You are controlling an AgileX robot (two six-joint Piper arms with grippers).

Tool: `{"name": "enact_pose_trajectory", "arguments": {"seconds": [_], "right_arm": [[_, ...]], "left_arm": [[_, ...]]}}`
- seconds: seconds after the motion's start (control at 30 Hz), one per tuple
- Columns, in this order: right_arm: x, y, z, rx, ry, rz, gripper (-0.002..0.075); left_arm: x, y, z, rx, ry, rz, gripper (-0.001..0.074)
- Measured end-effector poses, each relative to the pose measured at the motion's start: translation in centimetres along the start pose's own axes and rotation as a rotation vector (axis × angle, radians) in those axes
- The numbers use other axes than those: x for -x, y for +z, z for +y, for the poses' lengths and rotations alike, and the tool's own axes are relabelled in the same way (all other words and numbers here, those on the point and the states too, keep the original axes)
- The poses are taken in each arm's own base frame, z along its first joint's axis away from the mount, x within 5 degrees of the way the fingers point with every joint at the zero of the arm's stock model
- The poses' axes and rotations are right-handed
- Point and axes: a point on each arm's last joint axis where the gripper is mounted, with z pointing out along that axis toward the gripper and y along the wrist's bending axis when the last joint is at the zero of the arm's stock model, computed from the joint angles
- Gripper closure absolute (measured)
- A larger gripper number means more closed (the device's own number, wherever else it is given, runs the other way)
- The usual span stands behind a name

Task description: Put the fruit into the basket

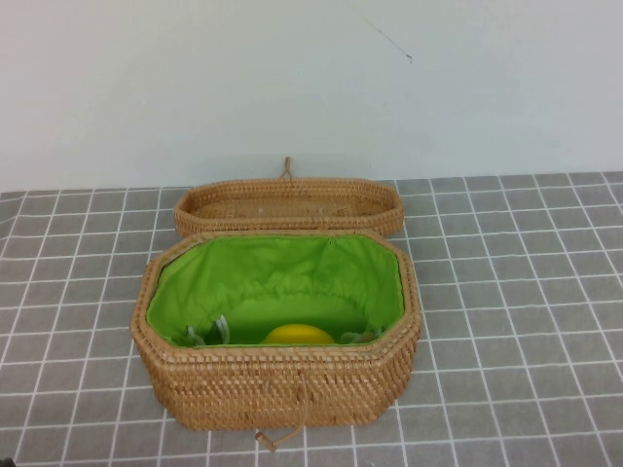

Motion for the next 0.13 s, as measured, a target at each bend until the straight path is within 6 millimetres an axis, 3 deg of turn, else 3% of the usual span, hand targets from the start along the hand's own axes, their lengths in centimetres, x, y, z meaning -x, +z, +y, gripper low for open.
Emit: {"name": "enact_pose_trajectory", "arguments": {"seconds": [0.13], "right_arm": [[0.02,0.00,0.00,0.000,0.000,-0.002,0.0726]], "left_arm": [[0.00,0.00,0.00,0.000,0.000,0.000,0.0738]]}}
